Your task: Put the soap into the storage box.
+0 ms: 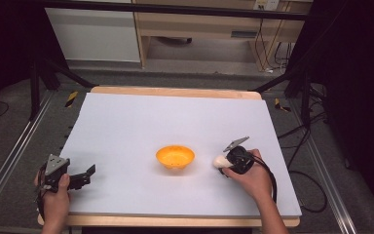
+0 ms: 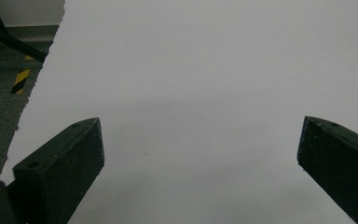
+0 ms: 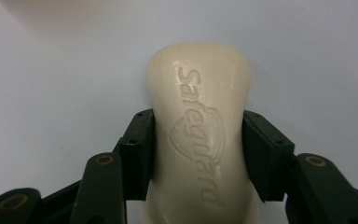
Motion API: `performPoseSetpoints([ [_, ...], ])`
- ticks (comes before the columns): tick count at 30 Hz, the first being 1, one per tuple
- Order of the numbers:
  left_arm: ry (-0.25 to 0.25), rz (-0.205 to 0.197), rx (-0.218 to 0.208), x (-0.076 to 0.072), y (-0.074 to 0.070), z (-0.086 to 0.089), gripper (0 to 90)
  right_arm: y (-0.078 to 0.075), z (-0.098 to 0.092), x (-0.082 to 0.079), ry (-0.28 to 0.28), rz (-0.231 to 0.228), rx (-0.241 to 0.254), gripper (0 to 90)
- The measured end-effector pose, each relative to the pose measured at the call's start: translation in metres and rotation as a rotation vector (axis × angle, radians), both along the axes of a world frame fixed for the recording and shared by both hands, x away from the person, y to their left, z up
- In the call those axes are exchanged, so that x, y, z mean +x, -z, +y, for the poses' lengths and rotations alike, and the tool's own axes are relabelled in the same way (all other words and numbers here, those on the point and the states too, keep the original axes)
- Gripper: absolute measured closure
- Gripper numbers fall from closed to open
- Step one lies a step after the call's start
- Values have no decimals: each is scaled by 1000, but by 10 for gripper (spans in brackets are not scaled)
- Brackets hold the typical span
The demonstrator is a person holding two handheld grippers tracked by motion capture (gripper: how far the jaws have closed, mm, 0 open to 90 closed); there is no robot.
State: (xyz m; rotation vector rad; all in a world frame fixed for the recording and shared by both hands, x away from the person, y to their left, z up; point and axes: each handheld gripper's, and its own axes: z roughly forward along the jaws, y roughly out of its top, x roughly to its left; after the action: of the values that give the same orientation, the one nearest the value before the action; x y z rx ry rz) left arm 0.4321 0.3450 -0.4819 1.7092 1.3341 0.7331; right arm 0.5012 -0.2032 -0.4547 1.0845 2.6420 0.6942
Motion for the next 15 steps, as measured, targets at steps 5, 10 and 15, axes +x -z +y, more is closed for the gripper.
performPoseSetpoints([
  [5, 0, 0, 0, 0, 0, 0, 1, -16, 6, 2, -25, -12, 13, 491],
  [10, 0, 0, 0, 0, 0, 0, 0, -30, 16, 7, -110, 5, 11, 491],
  [15, 0, 0, -4, 0, 0, 0, 0, -40, 27, 12, -171, 4, 3, 490],
])
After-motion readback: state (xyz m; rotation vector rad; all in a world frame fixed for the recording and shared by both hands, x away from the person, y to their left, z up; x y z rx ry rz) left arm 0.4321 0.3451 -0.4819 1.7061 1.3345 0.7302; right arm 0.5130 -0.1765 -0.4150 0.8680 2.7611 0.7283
